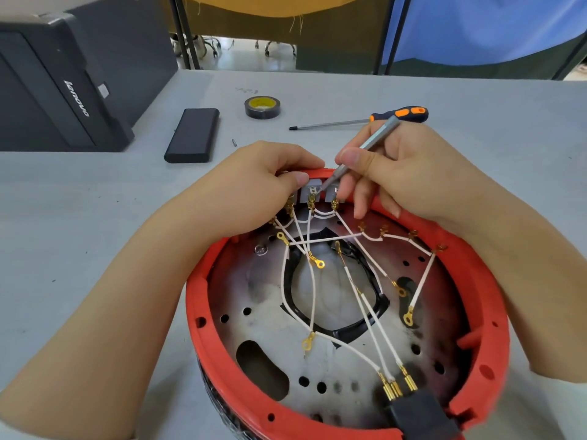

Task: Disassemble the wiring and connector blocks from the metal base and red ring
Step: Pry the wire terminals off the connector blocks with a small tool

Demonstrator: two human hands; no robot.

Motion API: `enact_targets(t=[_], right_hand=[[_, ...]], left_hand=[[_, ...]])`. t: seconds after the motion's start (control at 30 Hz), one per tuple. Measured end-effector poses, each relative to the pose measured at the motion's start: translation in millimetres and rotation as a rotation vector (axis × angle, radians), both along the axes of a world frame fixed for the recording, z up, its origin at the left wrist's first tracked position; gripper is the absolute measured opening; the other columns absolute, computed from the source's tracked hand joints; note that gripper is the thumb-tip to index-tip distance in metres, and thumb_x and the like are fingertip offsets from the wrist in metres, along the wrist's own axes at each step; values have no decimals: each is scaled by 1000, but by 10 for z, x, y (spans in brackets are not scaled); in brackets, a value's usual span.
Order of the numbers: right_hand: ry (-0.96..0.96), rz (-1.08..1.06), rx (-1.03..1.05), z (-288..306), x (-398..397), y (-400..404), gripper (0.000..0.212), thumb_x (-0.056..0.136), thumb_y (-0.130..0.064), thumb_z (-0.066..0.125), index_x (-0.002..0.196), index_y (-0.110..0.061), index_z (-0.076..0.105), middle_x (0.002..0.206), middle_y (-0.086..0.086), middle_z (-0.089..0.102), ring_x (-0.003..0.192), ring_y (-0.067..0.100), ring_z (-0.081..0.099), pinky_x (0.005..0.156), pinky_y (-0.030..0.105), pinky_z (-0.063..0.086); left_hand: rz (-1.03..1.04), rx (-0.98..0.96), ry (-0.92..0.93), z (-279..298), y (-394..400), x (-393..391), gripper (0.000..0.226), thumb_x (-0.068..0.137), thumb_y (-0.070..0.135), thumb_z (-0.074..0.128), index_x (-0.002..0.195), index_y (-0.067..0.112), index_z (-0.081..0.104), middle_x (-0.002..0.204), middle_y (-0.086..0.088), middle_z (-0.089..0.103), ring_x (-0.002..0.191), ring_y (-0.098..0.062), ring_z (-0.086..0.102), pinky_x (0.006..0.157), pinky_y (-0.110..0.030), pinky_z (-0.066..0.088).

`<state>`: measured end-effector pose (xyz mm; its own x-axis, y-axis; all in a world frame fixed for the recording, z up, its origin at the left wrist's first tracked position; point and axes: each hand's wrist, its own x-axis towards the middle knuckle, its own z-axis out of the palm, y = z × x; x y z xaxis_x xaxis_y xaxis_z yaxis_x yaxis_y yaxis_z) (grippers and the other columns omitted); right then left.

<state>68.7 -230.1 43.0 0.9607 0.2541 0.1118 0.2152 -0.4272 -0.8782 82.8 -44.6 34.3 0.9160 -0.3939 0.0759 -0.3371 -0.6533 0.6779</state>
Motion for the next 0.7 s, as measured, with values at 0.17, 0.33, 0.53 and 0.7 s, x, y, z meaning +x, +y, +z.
enact_targets(t=[0.17, 0.33, 0.53, 0.7], right_hand=[[89, 21, -10, 83, 35, 7, 19, 99, -15, 47, 83, -7, 55, 63, 5, 69, 46, 15, 63, 31, 17, 37], [42, -24, -17, 32, 30, 36, 19, 100, -16, 47, 83, -12, 55, 58, 2, 66, 44, 14, 61, 31, 17, 36], [51, -51, -23, 26, 61, 46, 21, 100, -18, 46, 83, -13, 56, 55, 0, 65, 43, 16, 58, 30, 17, 34], [51, -66, -74, -2, 96, 41, 24, 100, -23, 47, 85, -8, 59, 58, 3, 66, 45, 23, 57, 30, 17, 31]], left_hand=[[0, -27, 13, -1, 16, 7, 28, 96, 21, 50, 110, 40, 63, 104, 19, 66, 97, 2, 59, 87, -13, 42], [-4, -37, 14, -21, 12, 13, 28, 96, 20, 50, 111, 40, 63, 105, 20, 66, 99, 3, 58, 87, -12, 41], [-5, -28, 9, -15, 7, 10, 28, 96, 20, 50, 111, 39, 63, 105, 21, 66, 98, 4, 58, 85, -10, 40], [-1, -29, -9, -7, 4, 11, 28, 96, 20, 49, 108, 41, 62, 91, 25, 66, 68, 14, 54, 60, 0, 37]])
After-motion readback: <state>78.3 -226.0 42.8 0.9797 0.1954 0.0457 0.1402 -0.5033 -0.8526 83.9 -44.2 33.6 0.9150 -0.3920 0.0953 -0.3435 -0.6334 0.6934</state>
